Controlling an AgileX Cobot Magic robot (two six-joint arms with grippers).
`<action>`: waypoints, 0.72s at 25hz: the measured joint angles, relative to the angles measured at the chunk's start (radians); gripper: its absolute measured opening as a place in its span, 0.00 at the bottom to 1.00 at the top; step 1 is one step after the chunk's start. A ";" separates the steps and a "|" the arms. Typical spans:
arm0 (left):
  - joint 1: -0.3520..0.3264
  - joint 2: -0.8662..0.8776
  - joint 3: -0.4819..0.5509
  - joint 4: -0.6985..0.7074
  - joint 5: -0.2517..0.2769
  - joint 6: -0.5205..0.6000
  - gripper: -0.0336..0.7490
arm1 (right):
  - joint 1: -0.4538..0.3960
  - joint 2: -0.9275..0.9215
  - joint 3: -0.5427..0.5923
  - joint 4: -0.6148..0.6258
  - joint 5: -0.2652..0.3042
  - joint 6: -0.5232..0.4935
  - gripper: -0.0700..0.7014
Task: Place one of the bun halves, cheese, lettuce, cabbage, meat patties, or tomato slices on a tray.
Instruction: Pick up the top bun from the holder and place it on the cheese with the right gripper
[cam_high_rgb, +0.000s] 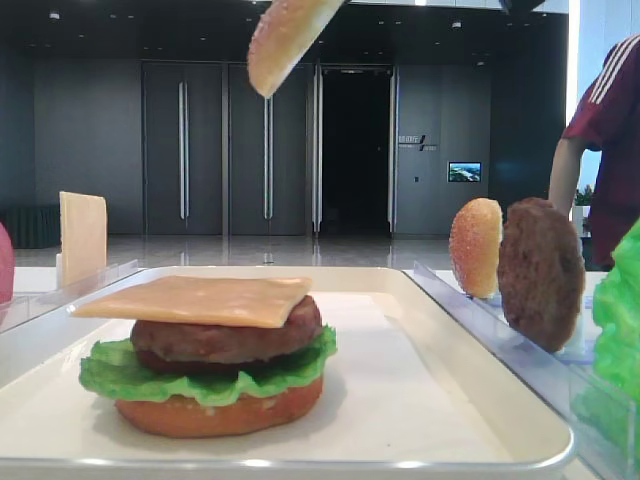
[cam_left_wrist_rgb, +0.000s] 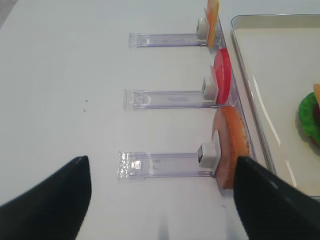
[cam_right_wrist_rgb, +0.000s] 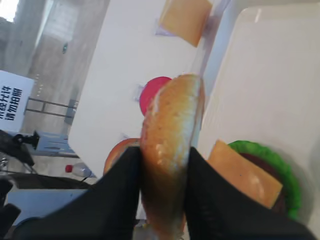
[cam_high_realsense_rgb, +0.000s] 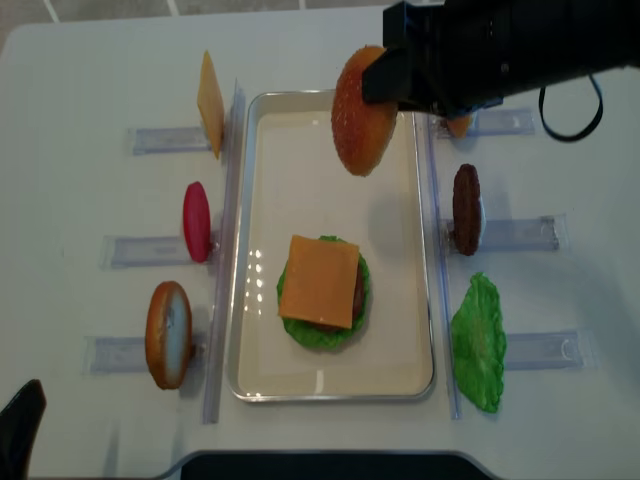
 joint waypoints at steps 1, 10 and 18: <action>0.000 0.000 0.000 0.000 0.000 0.000 0.93 | 0.009 -0.003 0.026 0.057 -0.006 -0.050 0.37; 0.000 0.000 0.000 0.000 0.000 0.000 0.93 | 0.178 0.003 0.160 0.308 -0.087 -0.269 0.37; 0.000 0.000 0.000 0.000 0.000 0.000 0.93 | 0.208 0.087 0.162 0.358 -0.101 -0.346 0.37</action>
